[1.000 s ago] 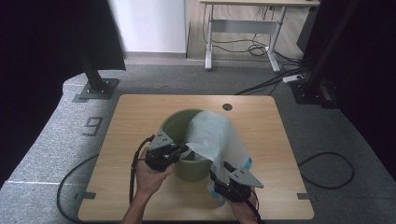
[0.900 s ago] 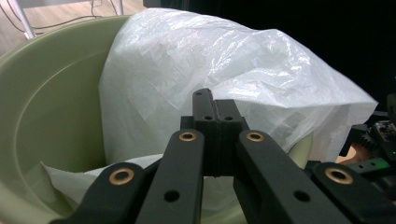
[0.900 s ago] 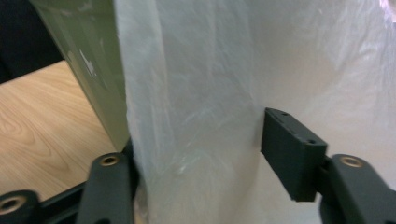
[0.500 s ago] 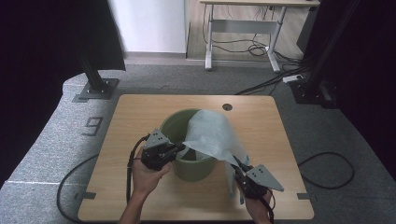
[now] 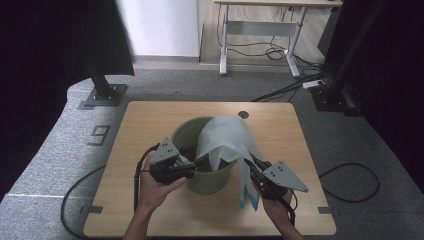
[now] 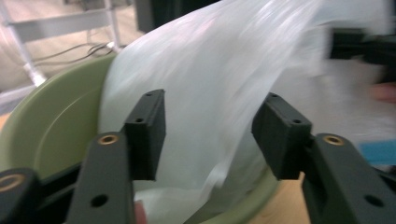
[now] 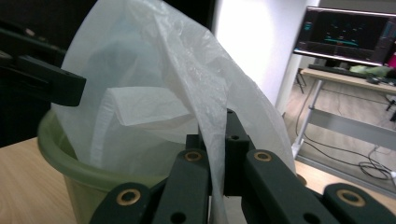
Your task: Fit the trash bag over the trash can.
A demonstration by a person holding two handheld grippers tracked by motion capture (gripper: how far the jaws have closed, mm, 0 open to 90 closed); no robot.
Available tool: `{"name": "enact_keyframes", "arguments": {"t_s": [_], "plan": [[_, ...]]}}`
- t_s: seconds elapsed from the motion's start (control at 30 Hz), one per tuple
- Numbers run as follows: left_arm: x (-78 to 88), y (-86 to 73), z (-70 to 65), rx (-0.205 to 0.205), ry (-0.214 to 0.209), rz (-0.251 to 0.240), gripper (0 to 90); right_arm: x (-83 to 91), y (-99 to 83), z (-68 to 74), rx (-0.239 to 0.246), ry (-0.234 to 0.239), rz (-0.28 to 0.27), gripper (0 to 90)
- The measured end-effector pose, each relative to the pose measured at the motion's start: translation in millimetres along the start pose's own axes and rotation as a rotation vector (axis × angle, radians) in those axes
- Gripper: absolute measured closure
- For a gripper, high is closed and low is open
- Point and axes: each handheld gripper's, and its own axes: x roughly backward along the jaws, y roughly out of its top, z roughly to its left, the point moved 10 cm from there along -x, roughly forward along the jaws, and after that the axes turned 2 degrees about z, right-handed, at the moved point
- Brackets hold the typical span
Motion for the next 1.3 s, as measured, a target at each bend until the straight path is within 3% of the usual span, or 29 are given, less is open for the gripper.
{"name": "enact_keyframes", "arguments": {"t_s": [0.13, 0.23, 0.33, 0.4, 0.5, 0.53, 0.6, 0.67, 0.7, 0.73, 0.77, 0.93, 1.07, 1.3], "plan": [[-0.6, 6.3, -6.0, -0.031, 0.001, 0.000, 41.2, -6.3, 5.1, 10.4, 0.025, 0.030, 0.012, 88.4], [-4.3, 6.5, -5.1, -0.033, 0.010, 0.009, 46.7, -11.5, 3.6, 19.9, 0.037, 0.073, 0.042, 88.4], [-6.5, 6.2, -3.0, -0.029, 0.028, 0.009, 56.6, -14.4, 1.5, 27.2, 0.057, 0.094, 0.055, 88.3], [-6.2, 7.0, -2.5, -0.021, 0.021, 0.000, 67.7, -15.8, -0.2, 28.5, 0.053, 0.102, 0.062, 88.3], [-6.2, 7.6, -1.5, -0.020, 0.019, -0.006, 79.9, -16.2, -1.8, 27.4, 0.033, 0.113, 0.068, 87.8], [-6.6, 7.7, 0.0, -0.023, 0.029, -0.006, 79.9, -16.0, -2.3, 26.6, 0.025, 0.116, 0.070, 87.3], [-8.2, 7.2, 3.7, -0.015, 0.039, -0.002, 86.9, -13.5, -2.8, 23.3, -0.015, 0.131, 0.071, 83.5], [-9.2, 6.5, 5.7, -0.010, 0.042, 0.002, 87.5, -12.6, -2.7, 22.5, -0.021, 0.133, 0.069, 81.8], [-10.9, 5.0, 9.7, -0.008, 0.058, 0.014, 87.5, -9.5, -2.6, 20.7, -0.034, 0.137, 0.062, 72.3], [-10.9, 5.0, 9.7, -0.008, 0.058, 0.014, 87.6, -9.5, -2.6, 20.7, -0.034, 0.137, 0.062, 72.3], [-12.7, 3.6, 15.1, -0.002, 0.077, 0.028, 87.8, -6.5, -3.1, 19.5, -0.039, 0.124, 0.059, 60.3], [-13.8, 1.3, 26.6, 0.024, 0.108, 0.045, 88.8, 5.8, -8.5, 24.6, -0.041, 0.140, 0.067, 43.1], [-10.5, -2.1, 37.8, 0.051, 0.136, 0.054, 88.4, 23.6, -11.9, 28.5, -0.071, 0.203, 0.060, 38.7], [-0.6, -12.2, 61.6, 0.122, 0.175, 0.072, 87.9, 47.0, -13.8, 23.8, -0.142, 0.270, 0.047, 36.5]]}}
